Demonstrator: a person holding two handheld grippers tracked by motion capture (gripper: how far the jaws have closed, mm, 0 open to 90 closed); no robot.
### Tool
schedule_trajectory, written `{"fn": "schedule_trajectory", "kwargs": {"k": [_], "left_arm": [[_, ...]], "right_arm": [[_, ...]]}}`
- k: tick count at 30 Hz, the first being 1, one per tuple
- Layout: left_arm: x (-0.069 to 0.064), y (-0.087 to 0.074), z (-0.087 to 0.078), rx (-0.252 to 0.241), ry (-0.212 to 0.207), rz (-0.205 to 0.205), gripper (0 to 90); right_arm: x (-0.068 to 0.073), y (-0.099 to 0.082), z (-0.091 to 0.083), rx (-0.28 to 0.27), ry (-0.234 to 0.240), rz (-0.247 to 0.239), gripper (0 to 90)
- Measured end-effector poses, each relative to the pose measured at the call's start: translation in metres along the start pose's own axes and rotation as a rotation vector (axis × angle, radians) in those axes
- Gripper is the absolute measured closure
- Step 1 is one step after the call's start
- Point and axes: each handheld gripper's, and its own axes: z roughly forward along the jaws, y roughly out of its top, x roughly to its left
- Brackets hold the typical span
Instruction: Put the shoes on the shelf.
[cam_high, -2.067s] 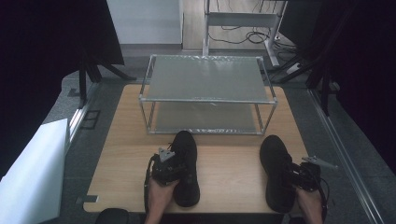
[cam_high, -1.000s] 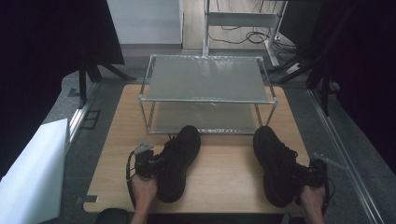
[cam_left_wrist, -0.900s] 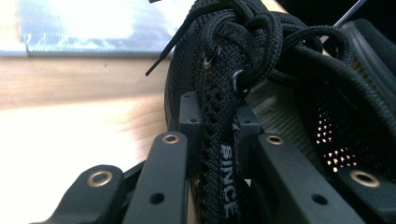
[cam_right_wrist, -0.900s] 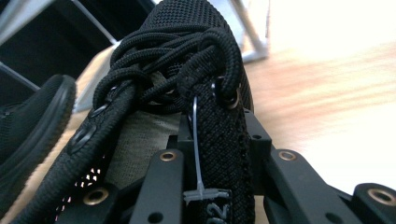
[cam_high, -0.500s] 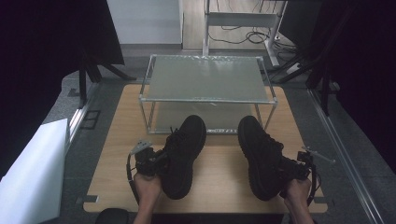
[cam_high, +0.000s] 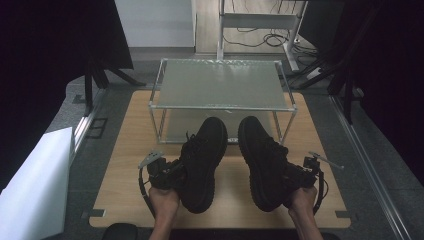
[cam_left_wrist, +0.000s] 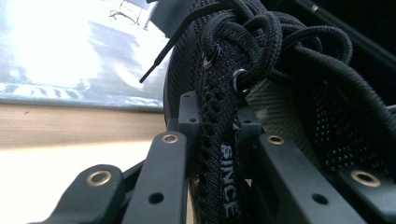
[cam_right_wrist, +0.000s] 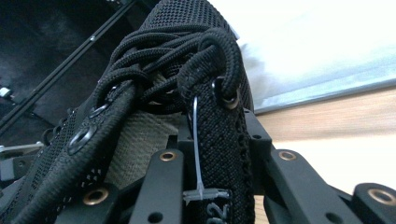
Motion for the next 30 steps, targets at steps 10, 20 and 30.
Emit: {"fn": "schedule_trajectory", "kwargs": {"k": [10, 20, 30], "left_arm": [[-0.01, 0.012, -0.002, -0.061, -0.014, -0.051, 78.1], [-0.021, 0.03, 0.004, -0.137, 0.002, -0.087, 77.9], [-0.027, 0.053, 0.02, -0.176, 0.025, -0.121, 77.7]], "right_arm": [[0.024, 0.004, 0.014, -0.031, 0.034, 0.046, 75.1], [0.046, 0.025, 0.023, -0.08, 0.028, 0.048, 75.1], [0.057, 0.047, 0.039, -0.114, -0.008, 0.067, 75.2]]}}
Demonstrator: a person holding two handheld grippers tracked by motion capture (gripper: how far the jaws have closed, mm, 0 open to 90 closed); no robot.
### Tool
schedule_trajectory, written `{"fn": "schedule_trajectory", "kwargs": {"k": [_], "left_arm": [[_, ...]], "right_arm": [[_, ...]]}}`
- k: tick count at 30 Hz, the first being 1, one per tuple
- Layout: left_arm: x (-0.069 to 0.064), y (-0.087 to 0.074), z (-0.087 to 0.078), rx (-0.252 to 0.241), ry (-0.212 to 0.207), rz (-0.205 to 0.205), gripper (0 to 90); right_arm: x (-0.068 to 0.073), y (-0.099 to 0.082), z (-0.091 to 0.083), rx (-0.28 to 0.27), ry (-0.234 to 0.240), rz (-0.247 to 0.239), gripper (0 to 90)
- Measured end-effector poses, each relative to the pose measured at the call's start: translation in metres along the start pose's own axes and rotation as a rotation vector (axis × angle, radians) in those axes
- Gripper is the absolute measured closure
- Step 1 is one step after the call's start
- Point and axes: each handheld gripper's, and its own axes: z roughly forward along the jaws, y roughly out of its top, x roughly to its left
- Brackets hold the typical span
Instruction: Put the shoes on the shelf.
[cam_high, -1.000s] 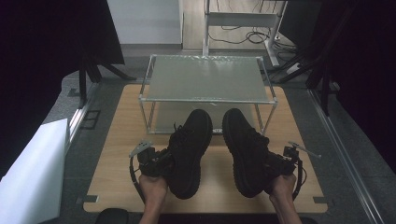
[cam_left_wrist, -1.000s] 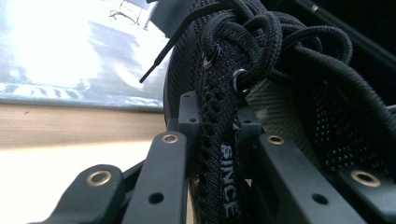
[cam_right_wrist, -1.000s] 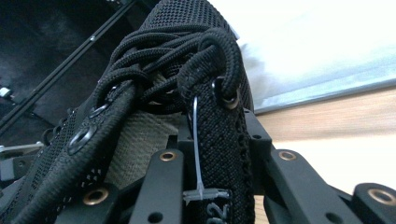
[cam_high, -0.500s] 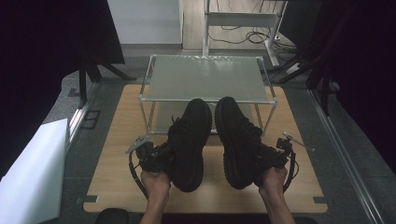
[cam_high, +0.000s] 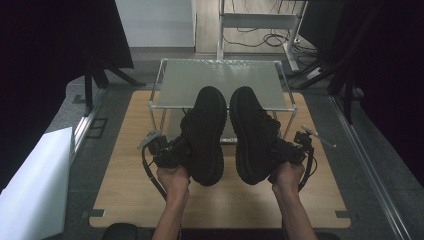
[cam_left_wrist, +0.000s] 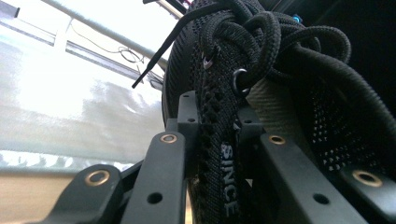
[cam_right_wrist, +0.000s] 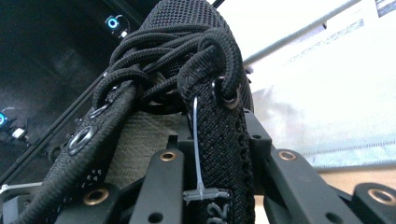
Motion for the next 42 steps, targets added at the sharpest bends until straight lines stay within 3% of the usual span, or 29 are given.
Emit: {"fn": "schedule_trajectory", "kwargs": {"k": [5, 10, 21, 28, 35, 42], "left_arm": [[0.001, 0.013, 0.017, -0.01, 0.005, -0.044, 77.7], [0.002, 0.023, 0.026, -0.024, 0.018, -0.052, 77.7], [-0.002, 0.056, 0.051, -0.023, 0.048, -0.037, 77.7], [-0.003, 0.074, 0.068, -0.016, 0.06, -0.04, 77.7], [-0.001, 0.092, 0.087, -0.011, 0.108, -0.034, 77.7], [0.001, 0.111, 0.108, 0.012, 0.171, 0.005, 77.4]], "right_arm": [[0.001, 0.011, 0.013, -0.006, -0.014, 0.024, 75.2], [0.006, 0.023, 0.026, -0.018, -0.02, 0.041, 75.2], [0.017, 0.05, 0.053, -0.025, -0.041, 0.026, 75.1], [0.016, 0.067, 0.071, -0.033, -0.067, 0.03, 75.1], [0.015, 0.081, 0.088, -0.031, -0.104, 0.021, 75.1], [0.012, 0.095, 0.111, -0.034, -0.171, -0.022, 75.0]]}}
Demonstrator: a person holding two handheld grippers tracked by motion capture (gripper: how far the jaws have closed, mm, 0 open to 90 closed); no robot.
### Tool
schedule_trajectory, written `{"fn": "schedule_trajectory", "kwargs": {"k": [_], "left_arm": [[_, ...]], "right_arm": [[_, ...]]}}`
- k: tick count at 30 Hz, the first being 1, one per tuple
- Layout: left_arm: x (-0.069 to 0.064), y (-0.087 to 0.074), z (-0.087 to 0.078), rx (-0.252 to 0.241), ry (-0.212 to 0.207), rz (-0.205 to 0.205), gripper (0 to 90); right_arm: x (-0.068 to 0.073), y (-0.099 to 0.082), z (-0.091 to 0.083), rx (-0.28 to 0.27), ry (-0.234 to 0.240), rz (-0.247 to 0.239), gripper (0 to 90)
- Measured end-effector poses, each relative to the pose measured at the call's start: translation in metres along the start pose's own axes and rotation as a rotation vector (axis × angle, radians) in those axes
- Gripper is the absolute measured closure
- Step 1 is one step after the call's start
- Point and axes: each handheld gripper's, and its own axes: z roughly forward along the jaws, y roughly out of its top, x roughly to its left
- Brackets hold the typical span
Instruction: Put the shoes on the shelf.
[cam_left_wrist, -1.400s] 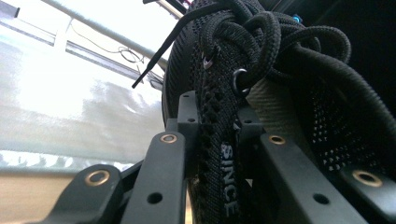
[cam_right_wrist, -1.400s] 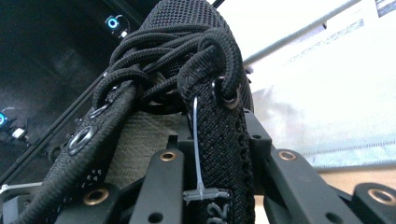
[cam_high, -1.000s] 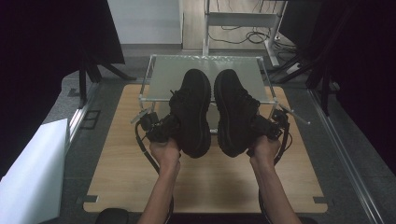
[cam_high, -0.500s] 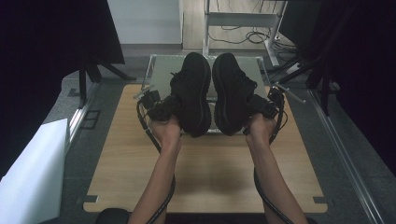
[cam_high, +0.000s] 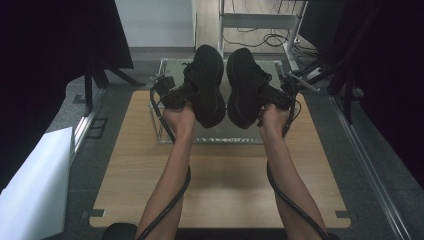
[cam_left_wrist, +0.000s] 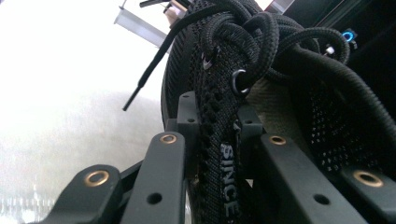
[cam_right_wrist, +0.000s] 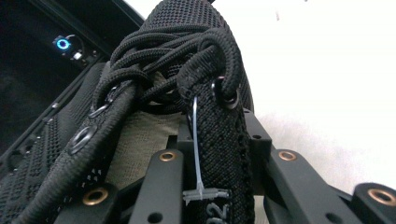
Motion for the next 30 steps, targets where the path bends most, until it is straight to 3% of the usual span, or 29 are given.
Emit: {"fn": "schedule_trajectory", "kwargs": {"k": [7, 11, 16, 25, 29, 30], "left_arm": [[0.001, 0.002, 0.016, 0.046, 0.063, 0.035, 76.3], [0.002, 0.002, 0.019, 0.053, 0.051, 0.015, 75.2], [0.0, 0.007, 0.022, 0.06, 0.076, 0.05, 74.4], [-0.001, 0.013, 0.026, 0.094, 0.078, 0.098, 65.1], [-0.001, 0.014, 0.027, 0.102, 0.058, 0.101, 59.3], [-0.002, 0.014, 0.029, 0.116, 0.035, 0.092, 56.8]], "right_arm": [[-0.005, 0.005, 0.013, 0.007, -0.036, -0.001, 74.2], [-0.001, 0.007, 0.017, 0.016, -0.048, -0.03, 72.8], [0.004, 0.009, 0.021, 0.028, -0.078, -0.06, 69.9], [0.01, 0.007, 0.03, 0.033, -0.077, -0.081, 58.6], [0.012, 0.006, 0.032, 0.042, -0.066, -0.081, 54.1], [0.012, 0.006, 0.033, 0.047, -0.044, -0.087, 47.0]]}}
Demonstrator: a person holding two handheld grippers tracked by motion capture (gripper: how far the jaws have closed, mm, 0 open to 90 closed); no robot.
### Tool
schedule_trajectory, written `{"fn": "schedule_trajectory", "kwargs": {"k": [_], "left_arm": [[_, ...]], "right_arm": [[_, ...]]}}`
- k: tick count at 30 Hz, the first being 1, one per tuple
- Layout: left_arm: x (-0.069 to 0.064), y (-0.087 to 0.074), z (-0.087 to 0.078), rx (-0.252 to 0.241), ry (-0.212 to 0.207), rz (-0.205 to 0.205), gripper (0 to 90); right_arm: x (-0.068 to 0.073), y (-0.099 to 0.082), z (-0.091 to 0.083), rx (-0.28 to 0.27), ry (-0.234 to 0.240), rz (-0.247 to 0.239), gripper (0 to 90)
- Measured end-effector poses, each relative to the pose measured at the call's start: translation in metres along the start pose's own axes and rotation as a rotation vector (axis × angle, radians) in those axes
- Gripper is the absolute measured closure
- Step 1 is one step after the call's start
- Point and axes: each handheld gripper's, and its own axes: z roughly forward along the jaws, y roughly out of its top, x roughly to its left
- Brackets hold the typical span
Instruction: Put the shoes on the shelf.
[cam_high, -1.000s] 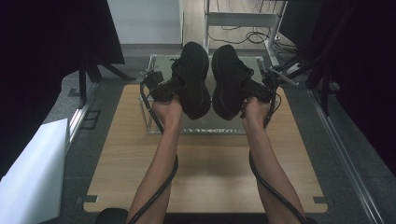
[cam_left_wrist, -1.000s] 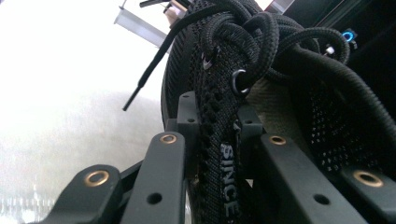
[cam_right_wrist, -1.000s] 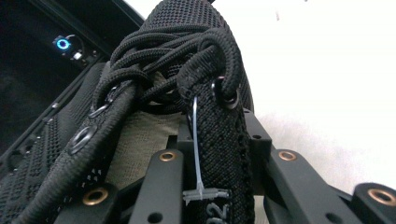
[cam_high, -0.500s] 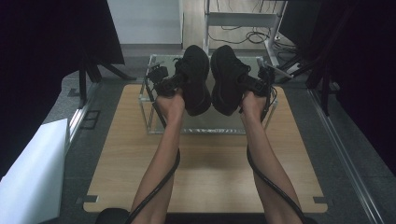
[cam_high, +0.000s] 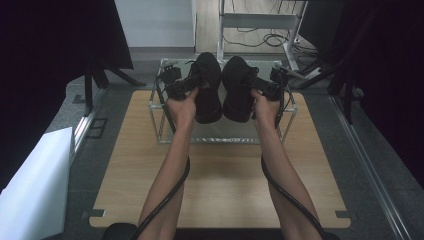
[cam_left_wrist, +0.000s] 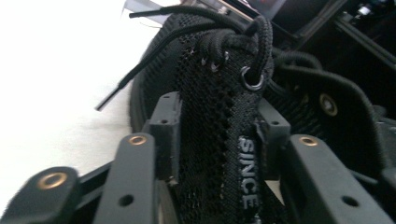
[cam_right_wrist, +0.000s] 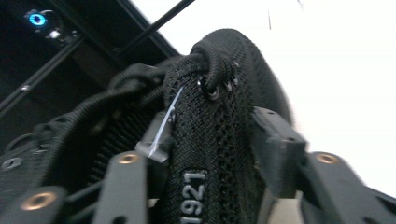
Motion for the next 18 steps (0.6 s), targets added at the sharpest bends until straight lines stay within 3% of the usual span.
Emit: {"fn": "schedule_trajectory", "kwargs": {"k": [4, 8, 10, 12, 14, 15, 18], "left_arm": [[-0.004, 0.001, 0.002, 0.01, 0.006, 0.015, 50.1], [0.001, 0.001, 0.002, 0.01, -0.042, -0.029, 45.5], [0.003, 0.002, 0.0, -0.018, -0.08, -0.042, 42.5], [0.003, 0.004, -0.003, -0.023, -0.123, -0.059, 42.9], [0.001, 0.005, -0.004, -0.018, -0.12, -0.046, 42.1], [0.001, 0.004, -0.005, -0.013, -0.121, -0.031, 43.6], [0.004, 0.002, -0.009, -0.018, -0.121, -0.031, 48.5]], "right_arm": [[-0.001, 0.0, 0.003, 0.01, 0.048, 0.017, 39.4], [-0.004, 0.0, 0.003, 0.003, 0.103, 0.036, 34.0], [-0.006, 0.0, 0.004, -0.003, 0.142, 0.044, 31.1], [-0.006, 0.002, 0.001, -0.025, 0.177, 0.043, 33.4], [-0.006, 0.003, -0.001, -0.03, 0.201, 0.05, 33.3], [-0.004, 0.006, -0.006, -0.031, 0.206, 0.035, 37.4], [-0.008, 0.008, -0.013, -0.021, 0.228, 0.023, 40.0]]}}
